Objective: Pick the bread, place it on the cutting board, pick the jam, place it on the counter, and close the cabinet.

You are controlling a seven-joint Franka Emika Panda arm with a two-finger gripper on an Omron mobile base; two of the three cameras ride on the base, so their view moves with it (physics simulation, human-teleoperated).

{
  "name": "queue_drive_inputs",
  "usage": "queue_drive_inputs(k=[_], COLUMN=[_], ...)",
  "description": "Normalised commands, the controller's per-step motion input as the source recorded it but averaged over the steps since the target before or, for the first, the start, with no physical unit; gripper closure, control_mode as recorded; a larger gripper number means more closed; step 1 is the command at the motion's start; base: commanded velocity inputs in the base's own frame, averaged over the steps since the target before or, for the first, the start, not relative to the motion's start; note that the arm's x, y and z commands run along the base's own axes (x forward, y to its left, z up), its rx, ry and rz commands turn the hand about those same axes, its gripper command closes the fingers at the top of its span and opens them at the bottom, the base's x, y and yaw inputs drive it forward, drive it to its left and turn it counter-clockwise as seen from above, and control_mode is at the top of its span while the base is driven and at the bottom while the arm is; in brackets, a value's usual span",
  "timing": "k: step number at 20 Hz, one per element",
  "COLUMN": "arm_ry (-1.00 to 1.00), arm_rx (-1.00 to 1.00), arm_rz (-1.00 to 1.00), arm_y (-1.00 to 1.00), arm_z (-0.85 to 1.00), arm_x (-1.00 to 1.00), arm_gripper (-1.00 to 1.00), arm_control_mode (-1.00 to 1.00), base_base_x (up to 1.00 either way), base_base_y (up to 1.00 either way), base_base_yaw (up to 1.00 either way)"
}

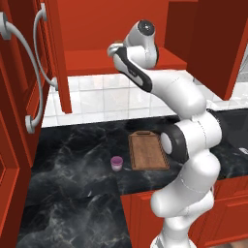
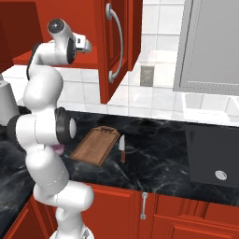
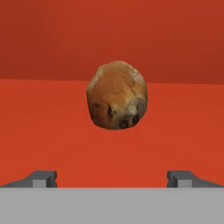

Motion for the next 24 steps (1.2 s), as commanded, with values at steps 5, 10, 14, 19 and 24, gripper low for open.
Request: queue_drive_inputs(k=[5, 10, 14, 19, 24], arm_ry=[0.0, 0.0, 0.0, 0.0, 0.0], arm_rx=[0.0, 0.0, 0.0, 0.0, 0.0], arm_rz=[0.0, 0.0, 0.0, -0.01, -0.01], arm_y=[0.0, 0.0, 0.0, 0.0, 0.0], arm_z=[0.0, 0.0, 0.0, 0.03, 0.04], arm_x=[0.34, 0.33, 0.32, 0.28, 0.25], arm_gripper=[-1.0, -1.0, -1.0, -1.0, -1.0], arm_control_mode=[-1.0, -1.0, -1.0, -1.0, -1.0], base_base_x=[0.0, 0.0, 0.0, 0.0, 0.0], base_base_y=[0.0, 0.0, 0.0, 0.0, 0.0], base_base_yaw=[0.0, 0.0, 0.0, 0.0, 0.0])
